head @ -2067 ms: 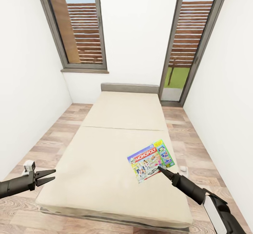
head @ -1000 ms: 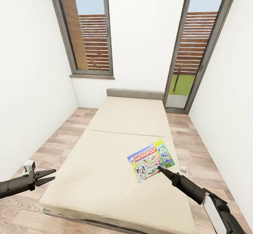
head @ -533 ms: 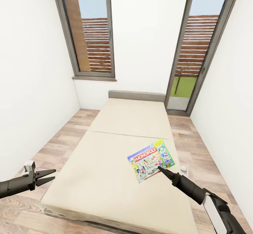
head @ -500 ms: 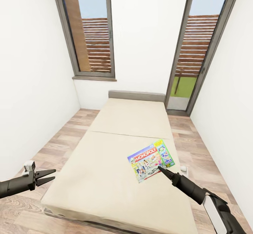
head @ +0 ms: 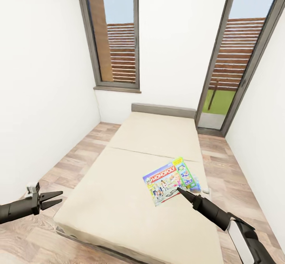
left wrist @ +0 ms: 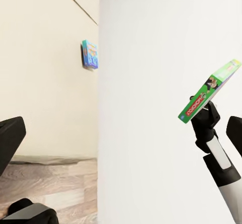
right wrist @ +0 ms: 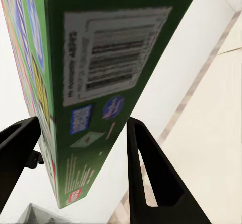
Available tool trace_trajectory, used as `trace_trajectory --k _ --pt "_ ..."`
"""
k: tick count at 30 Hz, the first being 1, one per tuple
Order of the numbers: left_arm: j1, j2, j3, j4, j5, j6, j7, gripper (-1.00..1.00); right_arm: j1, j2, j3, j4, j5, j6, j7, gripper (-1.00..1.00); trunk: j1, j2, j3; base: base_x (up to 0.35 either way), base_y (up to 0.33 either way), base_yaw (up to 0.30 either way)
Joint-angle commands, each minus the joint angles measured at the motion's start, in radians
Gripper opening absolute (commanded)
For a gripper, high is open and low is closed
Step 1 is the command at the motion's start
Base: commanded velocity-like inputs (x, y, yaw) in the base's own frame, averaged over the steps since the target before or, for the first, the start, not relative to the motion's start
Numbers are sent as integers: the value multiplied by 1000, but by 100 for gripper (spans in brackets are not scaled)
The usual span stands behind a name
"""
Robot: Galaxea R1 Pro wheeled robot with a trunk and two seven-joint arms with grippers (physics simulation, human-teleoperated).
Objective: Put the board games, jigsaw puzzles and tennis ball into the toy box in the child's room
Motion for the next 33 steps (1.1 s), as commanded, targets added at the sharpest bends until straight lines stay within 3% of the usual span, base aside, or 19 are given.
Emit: trace_trajectory --k 1,33 --pt "-1 0 0 0 -2 11 -5 100 0 1 0 0 -7 8 1 -100 1 -2 -1 0 -147 235" --pt "-1 2 -3 -3 -1 20 -5 100 0 5 4 0 -5 3 3 -100 1 -2 41 0 -9 202"
